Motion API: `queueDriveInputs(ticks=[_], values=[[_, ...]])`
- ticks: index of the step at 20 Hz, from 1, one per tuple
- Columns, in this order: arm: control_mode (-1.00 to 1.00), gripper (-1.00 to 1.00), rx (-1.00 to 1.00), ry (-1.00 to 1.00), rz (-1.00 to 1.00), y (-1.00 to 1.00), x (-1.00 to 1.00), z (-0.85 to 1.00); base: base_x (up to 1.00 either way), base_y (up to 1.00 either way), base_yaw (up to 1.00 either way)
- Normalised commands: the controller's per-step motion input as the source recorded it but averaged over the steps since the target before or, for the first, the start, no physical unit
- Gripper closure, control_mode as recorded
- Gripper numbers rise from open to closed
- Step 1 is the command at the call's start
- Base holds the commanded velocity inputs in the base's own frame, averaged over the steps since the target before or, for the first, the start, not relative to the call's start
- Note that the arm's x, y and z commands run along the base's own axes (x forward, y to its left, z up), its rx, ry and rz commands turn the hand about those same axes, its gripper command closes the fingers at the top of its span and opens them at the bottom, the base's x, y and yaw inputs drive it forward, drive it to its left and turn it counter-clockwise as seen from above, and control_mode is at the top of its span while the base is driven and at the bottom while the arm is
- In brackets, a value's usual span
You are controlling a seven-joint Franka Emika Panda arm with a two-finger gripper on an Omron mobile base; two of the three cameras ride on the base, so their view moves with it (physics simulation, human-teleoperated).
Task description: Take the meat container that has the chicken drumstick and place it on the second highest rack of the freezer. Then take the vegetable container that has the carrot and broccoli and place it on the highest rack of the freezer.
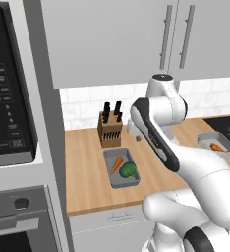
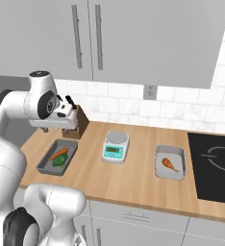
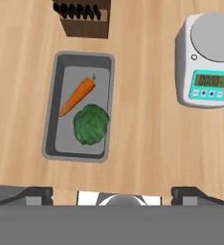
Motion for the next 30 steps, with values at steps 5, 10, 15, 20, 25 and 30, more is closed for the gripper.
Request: queueDriveInputs(ticks=[5, 10, 15, 20, 25, 30], values=[[-1.00, -1.00, 0.00, 0.23, 0.28, 0.37, 0.15, -0.40, 0.00, 0.00, 0.00], [-1.00, -1.00, -0.04, 0.23, 0.39, 0.27, 0.05, -0.53, 0.00, 0.00, 0.00], [-1.00, -1.00, -0.02, 0.06, 0.45, 0.04, 0.00, -0.46, 0.00, 0.00, 0.00], [-1.00, -1.00, 0.00, -0.01, 0.36, 0.00, 0.00, -0.26, 0.00, 0.00, 0.00], [-1.00, -1.00, 0.07, -0.17, 0.07, 0.10, -0.06, -0.13, 0.00, 0.00, 0.00], [-1.00, -1.00, 0.15, -0.20, -0.01, 0.27, -0.22, -0.09, 0.00, 0.00, 0.00]])
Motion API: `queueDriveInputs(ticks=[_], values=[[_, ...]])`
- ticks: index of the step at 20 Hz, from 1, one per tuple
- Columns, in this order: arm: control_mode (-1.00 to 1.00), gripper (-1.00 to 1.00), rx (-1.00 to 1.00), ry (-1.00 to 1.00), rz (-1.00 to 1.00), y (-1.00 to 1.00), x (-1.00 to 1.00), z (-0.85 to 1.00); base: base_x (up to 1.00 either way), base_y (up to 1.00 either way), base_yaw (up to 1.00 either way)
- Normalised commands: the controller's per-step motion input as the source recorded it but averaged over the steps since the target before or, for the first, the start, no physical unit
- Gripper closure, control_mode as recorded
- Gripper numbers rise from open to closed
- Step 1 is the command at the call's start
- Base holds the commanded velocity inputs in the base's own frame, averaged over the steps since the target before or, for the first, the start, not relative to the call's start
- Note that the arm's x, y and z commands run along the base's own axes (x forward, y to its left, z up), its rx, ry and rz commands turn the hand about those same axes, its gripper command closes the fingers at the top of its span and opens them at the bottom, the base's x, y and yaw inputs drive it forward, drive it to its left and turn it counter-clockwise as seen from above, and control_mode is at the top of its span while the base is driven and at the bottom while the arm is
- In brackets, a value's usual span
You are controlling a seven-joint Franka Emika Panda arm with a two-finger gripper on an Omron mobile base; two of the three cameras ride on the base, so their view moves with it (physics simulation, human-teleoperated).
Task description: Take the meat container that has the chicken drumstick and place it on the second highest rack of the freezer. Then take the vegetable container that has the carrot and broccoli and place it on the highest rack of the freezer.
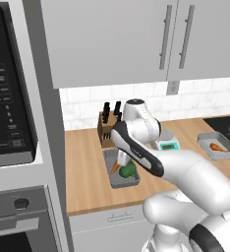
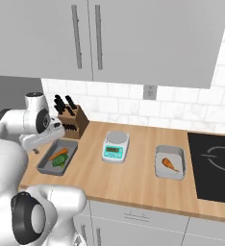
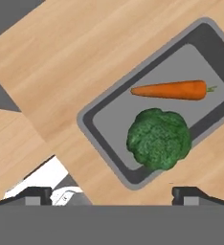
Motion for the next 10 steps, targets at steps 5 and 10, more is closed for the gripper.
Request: queueDriveInputs(ticks=[5, 10], values=[[-1.00, -1.00, 0.08, -0.02, -0.01, 0.28, -0.10, -0.21, 0.00, 0.00, 0.00], [-1.00, -1.00, 0.00, 0.09, 0.01, 0.07, 0.00, -0.38, 0.00, 0.00, 0.00]])
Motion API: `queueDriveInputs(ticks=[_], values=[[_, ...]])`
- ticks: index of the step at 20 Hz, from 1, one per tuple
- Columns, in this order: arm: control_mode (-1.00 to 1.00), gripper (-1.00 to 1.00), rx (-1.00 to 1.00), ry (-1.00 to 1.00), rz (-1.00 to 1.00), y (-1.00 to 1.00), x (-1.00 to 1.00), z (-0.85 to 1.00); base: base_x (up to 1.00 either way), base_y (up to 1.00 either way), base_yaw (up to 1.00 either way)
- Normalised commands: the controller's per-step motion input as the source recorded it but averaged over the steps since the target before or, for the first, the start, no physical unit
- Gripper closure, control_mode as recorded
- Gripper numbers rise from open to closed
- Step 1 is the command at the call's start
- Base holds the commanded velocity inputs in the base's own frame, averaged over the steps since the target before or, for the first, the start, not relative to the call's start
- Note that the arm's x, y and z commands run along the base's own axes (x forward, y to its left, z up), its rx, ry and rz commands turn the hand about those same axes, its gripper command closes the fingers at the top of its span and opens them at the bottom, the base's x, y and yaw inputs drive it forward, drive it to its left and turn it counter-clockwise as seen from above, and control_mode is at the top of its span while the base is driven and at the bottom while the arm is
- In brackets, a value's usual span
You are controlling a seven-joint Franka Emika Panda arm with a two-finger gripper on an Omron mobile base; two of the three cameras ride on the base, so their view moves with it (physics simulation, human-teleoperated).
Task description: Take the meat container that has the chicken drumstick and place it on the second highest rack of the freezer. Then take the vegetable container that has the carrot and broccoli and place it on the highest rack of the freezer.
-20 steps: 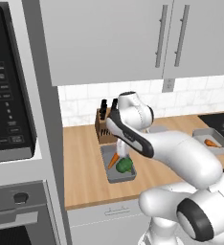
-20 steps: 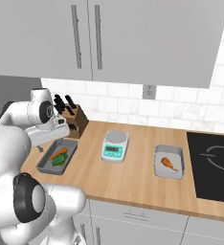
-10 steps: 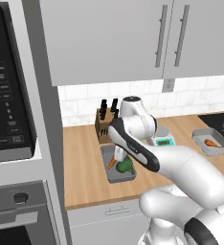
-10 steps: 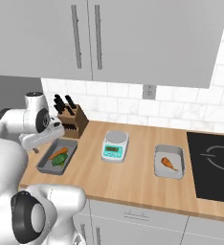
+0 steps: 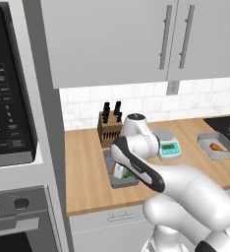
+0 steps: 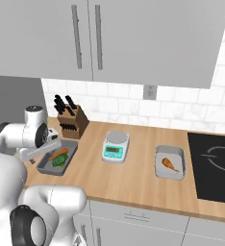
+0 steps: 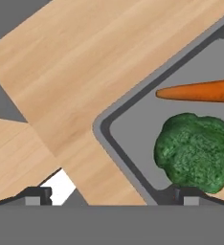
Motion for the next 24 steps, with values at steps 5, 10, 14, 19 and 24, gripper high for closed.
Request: queueDriveInputs(ticks=[5, 10, 14, 19, 24], values=[[-1.00, -1.00, 0.00, 0.10, 0.03, 0.05, 0.09, -0.33, 0.00, 0.00, 0.00], [-1.00, -1.00, -0.03, 0.00, 0.00, 0.00, 0.05, -0.27, 0.00, 0.00, 0.00], [-1.00, -1.00, -0.07, 0.00, 0.00, 0.00, 0.00, -0.39, 0.00, 0.00, 0.00], [-1.00, -1.00, 0.00, -0.04, 0.00, 0.02, 0.01, -0.29, 0.00, 0.00, 0.00], [-1.00, -1.00, 0.00, -0.02, 0.00, 0.06, 0.17, -0.05, 0.00, 0.00, 0.00]])
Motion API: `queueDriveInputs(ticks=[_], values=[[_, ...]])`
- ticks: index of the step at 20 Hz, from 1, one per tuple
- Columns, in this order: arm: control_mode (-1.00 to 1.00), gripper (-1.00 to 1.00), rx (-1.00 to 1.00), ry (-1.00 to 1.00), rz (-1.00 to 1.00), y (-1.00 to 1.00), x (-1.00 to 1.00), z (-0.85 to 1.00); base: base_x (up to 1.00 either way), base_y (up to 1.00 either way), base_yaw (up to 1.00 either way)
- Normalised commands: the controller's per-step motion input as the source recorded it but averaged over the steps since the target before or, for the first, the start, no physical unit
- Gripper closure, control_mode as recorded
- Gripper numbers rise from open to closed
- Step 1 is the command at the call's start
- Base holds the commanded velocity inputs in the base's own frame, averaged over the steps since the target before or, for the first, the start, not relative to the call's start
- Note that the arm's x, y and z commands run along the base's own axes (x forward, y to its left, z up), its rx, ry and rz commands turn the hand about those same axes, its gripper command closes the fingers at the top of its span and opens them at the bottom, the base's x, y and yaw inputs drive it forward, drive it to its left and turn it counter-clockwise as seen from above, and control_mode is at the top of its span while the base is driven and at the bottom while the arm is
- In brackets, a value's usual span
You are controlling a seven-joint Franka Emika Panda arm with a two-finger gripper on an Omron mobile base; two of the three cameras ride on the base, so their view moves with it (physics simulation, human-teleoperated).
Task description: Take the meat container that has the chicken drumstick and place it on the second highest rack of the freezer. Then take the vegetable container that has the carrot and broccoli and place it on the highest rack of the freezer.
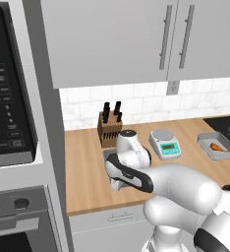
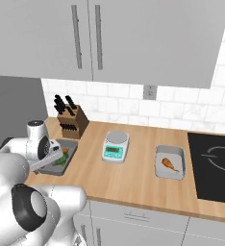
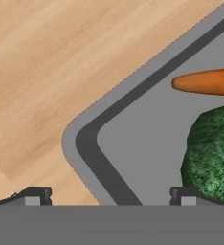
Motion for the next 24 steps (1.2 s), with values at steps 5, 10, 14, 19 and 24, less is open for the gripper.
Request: queueDriveInputs(ticks=[5, 10, 14, 19, 24], values=[[-1.00, -1.00, 0.00, -0.05, 0.00, 0.00, 0.01, -0.16, 0.00, 0.00, 0.00], [-1.00, -1.00, 0.00, -0.01, 0.00, 0.00, 0.01, -0.24, 0.00, 0.00, 0.00], [-1.00, 1.00, 0.00, 0.00, 0.00, 0.00, 0.00, -0.18, 0.00, 0.00, 0.00], [-1.00, 1.00, 0.00, 0.00, 0.00, 0.00, 0.00, -0.10, 0.00, 0.00, 0.00], [-1.00, 1.00, 0.00, 0.00, 0.00, 0.00, 0.00, -0.01, 0.00, 0.00, 0.00]])
